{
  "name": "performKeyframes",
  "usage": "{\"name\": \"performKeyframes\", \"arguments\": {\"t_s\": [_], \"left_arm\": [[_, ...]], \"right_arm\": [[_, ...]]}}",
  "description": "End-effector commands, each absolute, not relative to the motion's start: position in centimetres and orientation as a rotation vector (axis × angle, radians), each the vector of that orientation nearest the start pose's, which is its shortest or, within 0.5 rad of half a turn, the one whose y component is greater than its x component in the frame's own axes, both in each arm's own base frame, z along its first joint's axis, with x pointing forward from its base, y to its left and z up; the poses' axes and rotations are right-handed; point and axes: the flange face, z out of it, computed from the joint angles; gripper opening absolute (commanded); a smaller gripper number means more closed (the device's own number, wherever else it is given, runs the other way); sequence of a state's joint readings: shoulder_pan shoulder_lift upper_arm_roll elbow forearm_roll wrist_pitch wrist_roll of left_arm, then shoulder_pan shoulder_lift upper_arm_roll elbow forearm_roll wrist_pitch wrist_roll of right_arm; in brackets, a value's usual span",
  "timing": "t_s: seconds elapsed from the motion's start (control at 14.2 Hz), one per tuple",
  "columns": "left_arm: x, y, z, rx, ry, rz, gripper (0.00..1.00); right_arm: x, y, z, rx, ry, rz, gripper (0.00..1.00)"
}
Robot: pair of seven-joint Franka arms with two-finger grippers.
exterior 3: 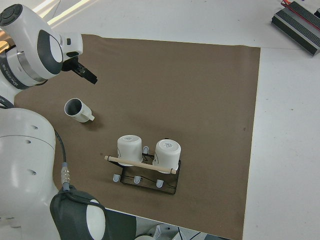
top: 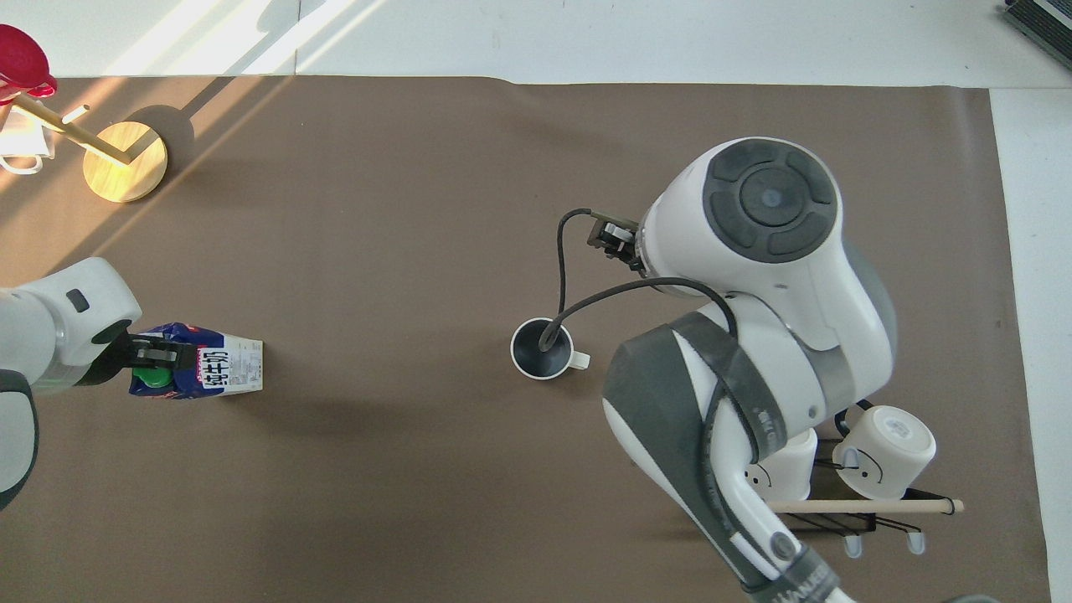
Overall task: Place cup and milk on table
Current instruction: 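Withdraw the right gripper while the left gripper lifts the milk carton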
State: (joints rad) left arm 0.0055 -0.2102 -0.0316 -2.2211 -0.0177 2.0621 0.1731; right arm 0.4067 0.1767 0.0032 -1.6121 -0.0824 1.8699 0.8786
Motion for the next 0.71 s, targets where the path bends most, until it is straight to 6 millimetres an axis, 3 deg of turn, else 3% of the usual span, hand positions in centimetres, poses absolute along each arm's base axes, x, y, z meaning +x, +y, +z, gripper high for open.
{"name": "performKeyframes", "arguments": {"t_s": [0.0,0.07,0.21,0.35,0.63], "left_arm": [[49.8,-2.1,49.8,-3.132,0.222,-0.048,0.52],[50.4,-3.0,50.6,-3.135,0.172,-0.034,0.52],[50.8,-6.6,52.2,-3.141,0.133,-0.031,0.50],[50.3,-9.9,52.3,-3.145,0.059,-0.030,0.49],[49.2,-16.3,52.9,-3.221,-0.097,-0.060,0.47]], "right_arm": [[57.2,19.1,55.7,-3.094,0.641,-0.200,1.00],[57.2,16.6,57.4,-3.095,0.619,-0.224,1.00],[56.2,11.9,60.5,-3.128,0.516,-0.230,1.00],[55.4,7.3,62.6,-3.150,0.461,-0.226,1.00],[54.7,3.1,64.8,-3.197,0.352,-0.152,1.00]]}}
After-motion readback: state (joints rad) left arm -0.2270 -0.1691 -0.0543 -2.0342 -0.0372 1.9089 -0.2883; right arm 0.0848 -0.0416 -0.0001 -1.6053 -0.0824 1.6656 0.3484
